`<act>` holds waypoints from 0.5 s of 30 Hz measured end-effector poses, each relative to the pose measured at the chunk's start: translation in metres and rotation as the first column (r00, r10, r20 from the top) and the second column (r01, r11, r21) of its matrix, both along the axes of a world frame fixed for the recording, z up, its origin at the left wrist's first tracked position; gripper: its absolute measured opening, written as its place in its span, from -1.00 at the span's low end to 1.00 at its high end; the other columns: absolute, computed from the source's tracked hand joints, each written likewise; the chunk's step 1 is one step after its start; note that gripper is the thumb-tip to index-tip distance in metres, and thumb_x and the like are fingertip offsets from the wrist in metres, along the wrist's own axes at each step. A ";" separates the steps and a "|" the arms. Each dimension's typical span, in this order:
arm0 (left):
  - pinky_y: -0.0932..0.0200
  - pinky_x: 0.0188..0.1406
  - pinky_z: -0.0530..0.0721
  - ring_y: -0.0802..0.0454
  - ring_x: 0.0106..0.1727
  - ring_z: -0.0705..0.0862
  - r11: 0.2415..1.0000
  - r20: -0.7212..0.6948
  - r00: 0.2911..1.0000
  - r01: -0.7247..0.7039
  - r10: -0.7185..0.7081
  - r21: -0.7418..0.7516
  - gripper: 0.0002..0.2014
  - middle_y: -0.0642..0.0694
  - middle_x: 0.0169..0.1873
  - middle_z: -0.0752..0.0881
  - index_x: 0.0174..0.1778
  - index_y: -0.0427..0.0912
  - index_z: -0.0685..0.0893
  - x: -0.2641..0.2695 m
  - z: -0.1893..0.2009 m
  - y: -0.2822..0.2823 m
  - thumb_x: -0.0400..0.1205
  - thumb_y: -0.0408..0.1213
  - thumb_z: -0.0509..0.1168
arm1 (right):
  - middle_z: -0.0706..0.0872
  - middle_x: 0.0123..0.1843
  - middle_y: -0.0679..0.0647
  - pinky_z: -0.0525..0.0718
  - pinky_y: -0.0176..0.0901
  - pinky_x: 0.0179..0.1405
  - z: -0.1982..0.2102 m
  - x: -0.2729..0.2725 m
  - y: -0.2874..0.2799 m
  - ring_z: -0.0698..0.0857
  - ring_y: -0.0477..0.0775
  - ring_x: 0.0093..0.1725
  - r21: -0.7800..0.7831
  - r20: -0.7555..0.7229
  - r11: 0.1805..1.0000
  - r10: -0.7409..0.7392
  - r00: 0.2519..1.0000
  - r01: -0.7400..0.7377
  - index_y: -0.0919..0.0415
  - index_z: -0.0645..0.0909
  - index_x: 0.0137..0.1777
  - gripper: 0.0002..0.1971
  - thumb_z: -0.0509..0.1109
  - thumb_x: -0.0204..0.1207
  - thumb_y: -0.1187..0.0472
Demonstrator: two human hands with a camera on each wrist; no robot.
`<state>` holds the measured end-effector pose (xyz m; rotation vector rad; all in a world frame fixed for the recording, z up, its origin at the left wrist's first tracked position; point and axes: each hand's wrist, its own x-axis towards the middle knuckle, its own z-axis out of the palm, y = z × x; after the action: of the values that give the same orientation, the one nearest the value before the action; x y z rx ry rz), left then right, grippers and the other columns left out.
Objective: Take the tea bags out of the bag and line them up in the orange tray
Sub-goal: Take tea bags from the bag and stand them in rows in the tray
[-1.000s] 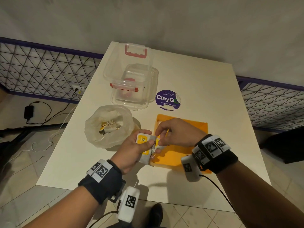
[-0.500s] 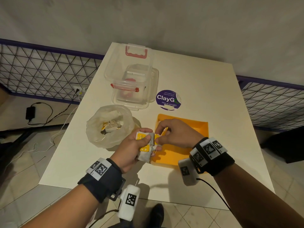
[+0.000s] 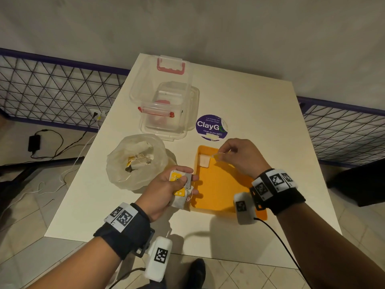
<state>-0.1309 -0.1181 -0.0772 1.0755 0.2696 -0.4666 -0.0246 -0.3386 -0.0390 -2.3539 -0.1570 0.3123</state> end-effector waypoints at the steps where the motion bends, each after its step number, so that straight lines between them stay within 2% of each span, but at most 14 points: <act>1: 0.03 -0.26 0.73 -0.27 -0.08 0.77 1.000 0.002 1.000 0.006 -0.006 0.003 -0.76 -0.38 0.20 0.75 0.32 -0.34 0.58 0.000 -0.001 0.000 0.75 -0.45 0.17 | 0.73 -0.27 -0.04 0.51 -0.44 -0.32 -0.002 0.000 0.000 0.61 -0.23 -0.31 0.034 -0.018 0.999 -0.025 1.000 0.026 0.21 0.76 -0.17 -0.93 0.60 0.40 0.32; 3: 0.04 -0.26 0.72 -0.28 -0.09 0.76 1.000 0.002 1.000 0.011 -0.011 0.001 -0.76 -0.40 0.20 0.74 0.31 -0.35 0.58 0.001 -0.002 0.000 0.75 -0.45 0.17 | 0.67 -0.35 -0.01 0.48 -0.55 -0.42 -0.007 -0.002 0.001 0.58 -0.22 -0.40 0.038 -0.036 0.998 -0.039 0.999 0.040 0.27 0.74 -0.15 -0.91 0.59 0.41 0.35; 6: 0.05 -0.26 0.72 -0.28 -0.10 0.76 1.000 -0.002 1.000 0.012 -0.012 0.005 -0.76 -0.41 0.19 0.74 0.31 -0.35 0.59 0.003 -0.004 0.001 0.74 -0.45 0.18 | 0.67 -0.34 -0.01 0.47 -0.47 -0.40 -0.010 -0.003 0.003 0.57 -0.14 -0.35 0.033 -0.051 0.999 -0.021 0.998 0.022 0.26 0.74 -0.17 -0.90 0.62 0.38 0.33; 8: 0.05 -0.26 0.73 -0.29 -0.09 0.75 1.000 -0.004 1.000 0.013 -0.013 0.001 -0.75 -0.41 0.20 0.74 0.32 -0.36 0.58 0.004 -0.004 0.003 0.74 -0.45 0.19 | 0.71 -0.29 -0.02 0.48 -0.42 -0.36 -0.010 -0.002 0.003 0.58 -0.17 -0.31 0.032 -0.059 0.999 -0.025 0.998 0.027 0.24 0.76 -0.19 -0.89 0.65 0.36 0.29; 12: 0.05 -0.22 0.75 -0.29 -0.07 0.76 1.000 -0.011 1.000 0.019 -0.019 0.010 -0.74 -0.40 0.19 0.75 0.32 -0.37 0.58 0.004 -0.005 0.005 0.72 -0.44 0.21 | 0.73 -0.25 0.05 0.47 -0.59 -0.42 -0.009 0.000 0.003 0.59 -0.24 -0.35 0.067 -0.061 0.996 -0.060 0.996 0.064 0.29 0.76 -0.21 -0.89 0.64 0.32 0.35; 14: 0.05 -0.22 0.75 -0.30 -0.06 0.76 1.000 -0.015 1.000 0.019 -0.019 0.015 -0.75 -0.40 0.18 0.75 0.31 -0.37 0.59 0.005 -0.005 0.005 0.72 -0.45 0.21 | 0.73 -0.29 0.12 0.49 -0.56 -0.46 -0.011 0.003 0.002 0.61 -0.20 -0.38 0.087 -0.079 0.992 -0.082 0.994 0.088 0.36 0.74 -0.19 -0.90 0.60 0.35 0.41; 15: 0.05 -0.23 0.74 -0.31 -0.06 0.75 1.000 -0.016 1.000 0.020 -0.020 0.017 -0.75 -0.40 0.18 0.75 0.31 -0.37 0.59 0.005 -0.005 0.005 0.72 -0.45 0.21 | 0.74 -0.32 0.17 0.53 -0.48 -0.46 -0.013 0.005 0.002 0.65 -0.11 -0.40 0.072 -0.113 0.994 -0.073 0.991 0.081 0.38 0.73 -0.17 -0.91 0.58 0.37 0.43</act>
<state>-0.1256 -0.1129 -0.0821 1.0922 0.2774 -0.4912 -0.0197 -0.3367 -0.0520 -2.2544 -0.0247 0.3908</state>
